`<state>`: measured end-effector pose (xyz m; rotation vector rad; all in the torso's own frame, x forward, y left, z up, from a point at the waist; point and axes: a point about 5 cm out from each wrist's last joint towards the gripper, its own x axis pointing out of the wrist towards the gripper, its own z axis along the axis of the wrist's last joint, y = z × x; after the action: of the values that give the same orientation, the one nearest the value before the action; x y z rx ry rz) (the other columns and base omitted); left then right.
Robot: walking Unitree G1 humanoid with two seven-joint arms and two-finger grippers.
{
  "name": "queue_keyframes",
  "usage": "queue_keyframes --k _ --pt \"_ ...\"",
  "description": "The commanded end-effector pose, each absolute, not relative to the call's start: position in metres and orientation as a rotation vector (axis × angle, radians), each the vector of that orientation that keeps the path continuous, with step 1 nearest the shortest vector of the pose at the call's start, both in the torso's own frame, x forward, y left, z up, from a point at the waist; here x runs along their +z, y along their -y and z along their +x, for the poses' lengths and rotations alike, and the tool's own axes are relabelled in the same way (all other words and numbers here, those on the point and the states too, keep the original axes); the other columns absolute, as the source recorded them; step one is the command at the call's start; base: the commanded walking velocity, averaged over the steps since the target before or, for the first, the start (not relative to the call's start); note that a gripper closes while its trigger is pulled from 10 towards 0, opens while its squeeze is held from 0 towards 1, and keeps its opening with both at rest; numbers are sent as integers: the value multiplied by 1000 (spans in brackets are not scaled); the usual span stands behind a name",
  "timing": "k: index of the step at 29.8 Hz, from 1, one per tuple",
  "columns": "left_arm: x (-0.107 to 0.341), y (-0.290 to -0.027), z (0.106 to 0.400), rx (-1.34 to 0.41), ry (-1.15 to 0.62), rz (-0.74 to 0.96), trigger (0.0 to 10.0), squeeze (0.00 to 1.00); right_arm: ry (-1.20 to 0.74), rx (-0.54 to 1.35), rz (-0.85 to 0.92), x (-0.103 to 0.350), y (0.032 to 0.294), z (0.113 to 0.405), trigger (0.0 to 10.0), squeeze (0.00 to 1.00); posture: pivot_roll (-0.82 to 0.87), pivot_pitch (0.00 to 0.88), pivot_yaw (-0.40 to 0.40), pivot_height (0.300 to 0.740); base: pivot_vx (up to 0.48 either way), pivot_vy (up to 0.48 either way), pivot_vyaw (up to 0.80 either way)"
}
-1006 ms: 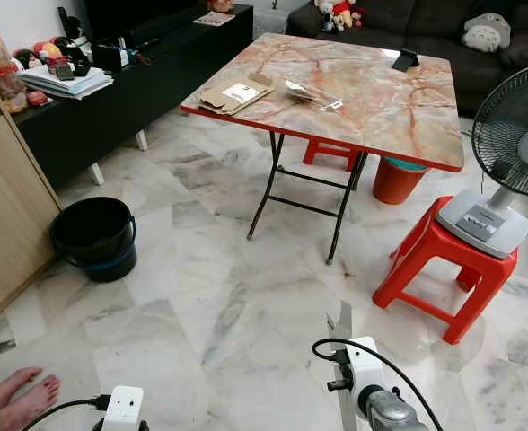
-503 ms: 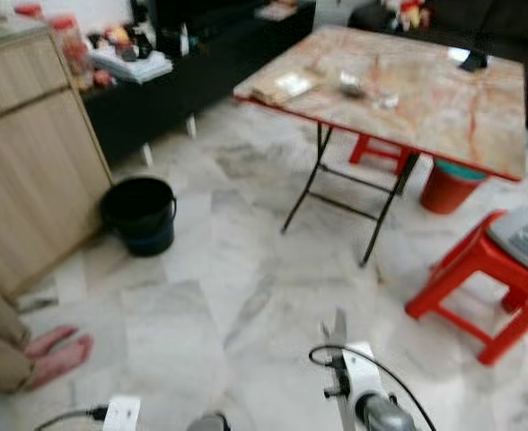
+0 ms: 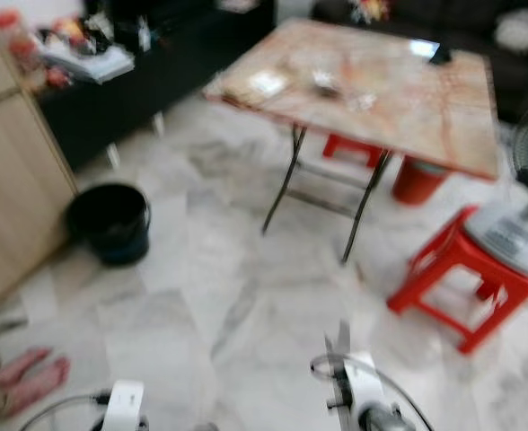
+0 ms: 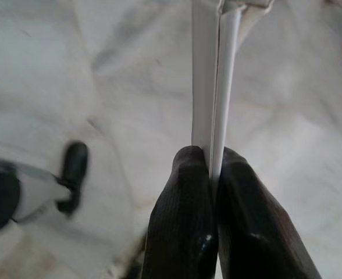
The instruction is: Picking trash to rubbish bin
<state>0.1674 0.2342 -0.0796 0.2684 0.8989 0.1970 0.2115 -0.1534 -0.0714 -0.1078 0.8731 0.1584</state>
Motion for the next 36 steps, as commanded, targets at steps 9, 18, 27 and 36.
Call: queue_keyframes --k 9,18,27,36 --pt "-81 -233 165 202 -917 263 10000 0 -867 155 -117 -72 158 210 10000 0 125 141 -54 740 403 0 0" --pt "-82 -233 164 206 -923 259 10000 0 -866 151 -124 -72 159 209 10000 0 126 141 -55 740 403 0 474" --pt "-82 -233 163 206 -922 259 10000 0 -871 160 -154 -73 159 208 10000 0 128 142 -54 740 402 0 356" --pt "-82 -234 163 205 -924 263 10000 0 -866 155 -148 -72 157 210 10000 0 132 141 -51 740 401 0 189"
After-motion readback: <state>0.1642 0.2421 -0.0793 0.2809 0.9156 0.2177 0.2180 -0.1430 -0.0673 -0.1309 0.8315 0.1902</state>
